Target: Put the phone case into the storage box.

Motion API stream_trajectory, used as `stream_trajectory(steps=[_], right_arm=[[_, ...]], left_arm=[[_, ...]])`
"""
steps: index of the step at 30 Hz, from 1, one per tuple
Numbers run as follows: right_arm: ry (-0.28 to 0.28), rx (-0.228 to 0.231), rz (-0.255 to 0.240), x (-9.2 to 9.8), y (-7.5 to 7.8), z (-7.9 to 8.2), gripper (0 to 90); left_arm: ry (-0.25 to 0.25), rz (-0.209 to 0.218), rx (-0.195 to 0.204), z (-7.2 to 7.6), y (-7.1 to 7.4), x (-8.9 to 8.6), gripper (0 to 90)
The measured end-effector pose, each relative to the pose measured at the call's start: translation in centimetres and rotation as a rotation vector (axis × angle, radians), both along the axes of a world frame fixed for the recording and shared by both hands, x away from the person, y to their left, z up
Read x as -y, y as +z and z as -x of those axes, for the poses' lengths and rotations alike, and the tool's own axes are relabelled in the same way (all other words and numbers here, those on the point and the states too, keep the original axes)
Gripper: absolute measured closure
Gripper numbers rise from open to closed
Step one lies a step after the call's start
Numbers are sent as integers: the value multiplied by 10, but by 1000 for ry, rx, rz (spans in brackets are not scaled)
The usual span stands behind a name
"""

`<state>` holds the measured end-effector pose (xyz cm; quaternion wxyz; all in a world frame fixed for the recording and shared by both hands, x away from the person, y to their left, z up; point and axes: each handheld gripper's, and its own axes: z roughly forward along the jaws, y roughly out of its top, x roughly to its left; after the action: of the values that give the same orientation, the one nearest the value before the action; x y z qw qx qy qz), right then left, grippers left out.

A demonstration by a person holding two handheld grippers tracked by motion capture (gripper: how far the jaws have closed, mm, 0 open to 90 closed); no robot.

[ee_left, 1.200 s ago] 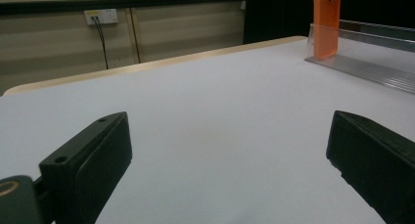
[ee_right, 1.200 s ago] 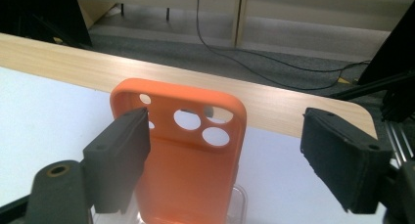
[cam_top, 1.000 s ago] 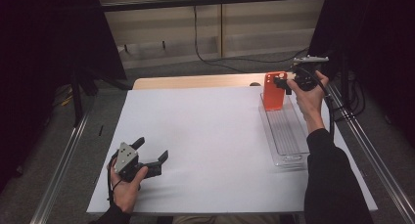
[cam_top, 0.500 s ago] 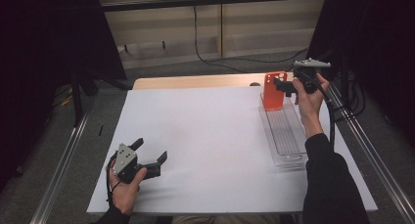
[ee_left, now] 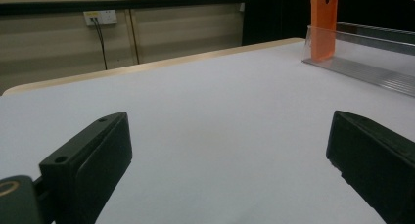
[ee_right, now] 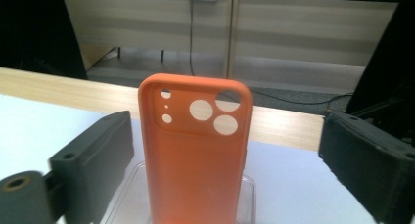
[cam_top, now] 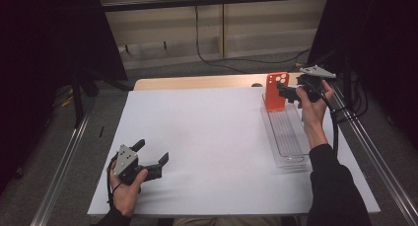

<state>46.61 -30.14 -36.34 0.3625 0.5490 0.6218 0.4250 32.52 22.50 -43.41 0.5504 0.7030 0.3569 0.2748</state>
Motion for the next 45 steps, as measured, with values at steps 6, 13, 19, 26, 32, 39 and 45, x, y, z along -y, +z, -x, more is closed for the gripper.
stream_trajectory(steps=[6, 13, 19, 26, 32, 39, 45], right_arm=[[22, 30, 24, -3, 0, 7, 31], [24, 76, 15, -9, 0, 15, 32], [20, 100, 19, -11, -4, 23, 54], [11, 156, 22, -12, -7, 34, 57], [30, 160, -1, -12, -8, 45, 30], [44, 145, -30, -12, -12, 58, 23], [28, 153, -20, -9, -17, 70, 15]], left_arm=[[-3, -1, 5, 2, 1, 0, 30], [4, 4, 12, 6, 3, -2, 30], [15, 13, 14, 8, 4, -2, 30], [32, 18, 19, 11, 5, -3, 30], [35, 17, 21, 15, 6, -4, 30], [43, 19, 36, 18, 8, -5, 30], [49, 5, 33, 19, 8, -6, 30]])
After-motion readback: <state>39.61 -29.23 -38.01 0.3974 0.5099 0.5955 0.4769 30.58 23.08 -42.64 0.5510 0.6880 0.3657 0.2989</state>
